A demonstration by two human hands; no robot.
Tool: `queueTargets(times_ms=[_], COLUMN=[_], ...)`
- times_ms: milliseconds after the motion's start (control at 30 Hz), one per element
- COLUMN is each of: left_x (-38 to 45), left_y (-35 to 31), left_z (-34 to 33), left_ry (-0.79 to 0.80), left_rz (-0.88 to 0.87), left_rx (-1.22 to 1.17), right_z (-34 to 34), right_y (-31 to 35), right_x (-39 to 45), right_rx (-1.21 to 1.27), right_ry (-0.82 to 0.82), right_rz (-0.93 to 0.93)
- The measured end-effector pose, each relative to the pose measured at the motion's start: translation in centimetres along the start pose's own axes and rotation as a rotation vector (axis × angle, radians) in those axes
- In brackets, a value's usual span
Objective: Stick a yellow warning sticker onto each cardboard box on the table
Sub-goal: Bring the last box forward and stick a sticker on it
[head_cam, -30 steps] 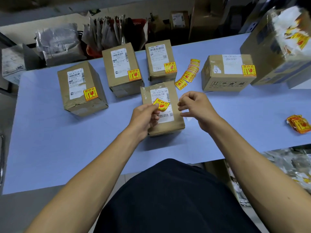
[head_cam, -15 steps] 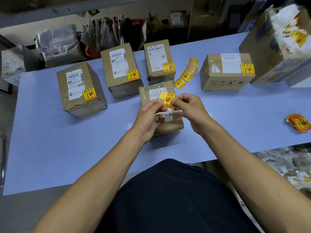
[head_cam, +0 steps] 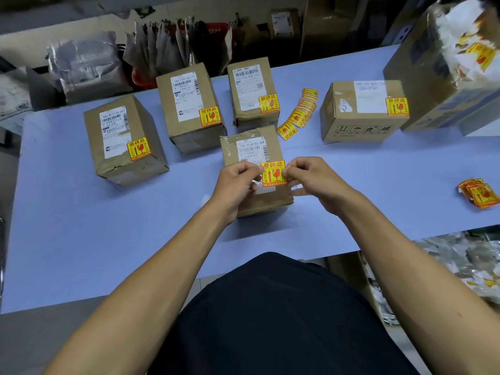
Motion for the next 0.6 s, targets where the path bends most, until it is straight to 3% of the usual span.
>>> queueTargets(times_ms=[333,600], left_x=[0.6,1.1], left_y=[0.8,0.9], left_z=[-1.3,-1.9], left_ry=[-0.155,-0.222], left_rz=[-0.184,-0.217], left_rx=[0.608,0.804], right_z=[0.9,0.5], right_y=[-3.9,-5.3], right_x=[-1.3,-1.4], right_rx=[-0.122,-0.079], right_ry=[-0.095,-0.131], right_rz=[-0.12,-0.151])
Point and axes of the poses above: each hand's wrist, its own x-axis towards the middle knuckle, its own z-axis out of the back of the hand, y = z × x, the point moved 6 cm from there along x, towards the middle knuckle, and after that the axes turned 15 degrees about z, right-handed, at the moved point
